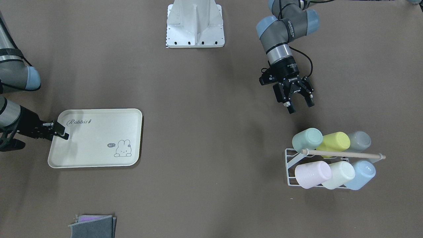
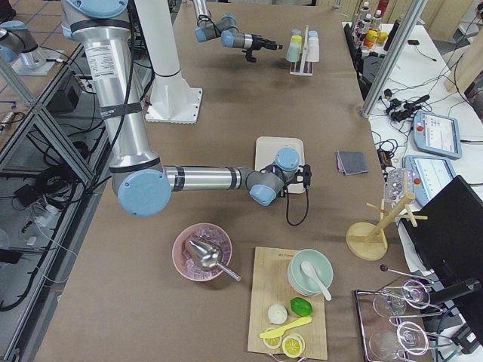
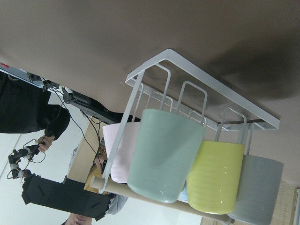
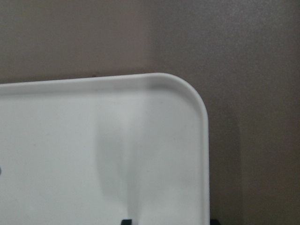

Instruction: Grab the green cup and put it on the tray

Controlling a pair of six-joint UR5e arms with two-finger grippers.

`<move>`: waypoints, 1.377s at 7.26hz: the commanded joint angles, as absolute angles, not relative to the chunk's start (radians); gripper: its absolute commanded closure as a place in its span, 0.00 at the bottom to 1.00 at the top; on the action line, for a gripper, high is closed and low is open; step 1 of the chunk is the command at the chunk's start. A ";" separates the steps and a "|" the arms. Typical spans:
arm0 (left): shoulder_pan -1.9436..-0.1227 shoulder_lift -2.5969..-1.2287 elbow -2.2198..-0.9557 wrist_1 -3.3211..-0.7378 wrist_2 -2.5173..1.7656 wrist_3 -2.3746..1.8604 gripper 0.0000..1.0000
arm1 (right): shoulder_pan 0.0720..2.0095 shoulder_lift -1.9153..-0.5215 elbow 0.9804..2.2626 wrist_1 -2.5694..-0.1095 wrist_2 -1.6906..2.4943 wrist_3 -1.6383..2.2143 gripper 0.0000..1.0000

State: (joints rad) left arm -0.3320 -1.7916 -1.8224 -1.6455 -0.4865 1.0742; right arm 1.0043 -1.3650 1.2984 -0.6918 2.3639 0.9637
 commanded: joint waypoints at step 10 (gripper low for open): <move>-0.389 -1.897 -1.599 -1.681 -0.413 1.189 0.01 | 0.991 -1.353 1.293 -0.722 2.370 0.966 0.76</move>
State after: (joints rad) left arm -0.3722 -1.8883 -1.6149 -1.6800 -0.4125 1.1882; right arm 0.9951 -1.3565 1.2939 -0.7129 2.3725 0.9664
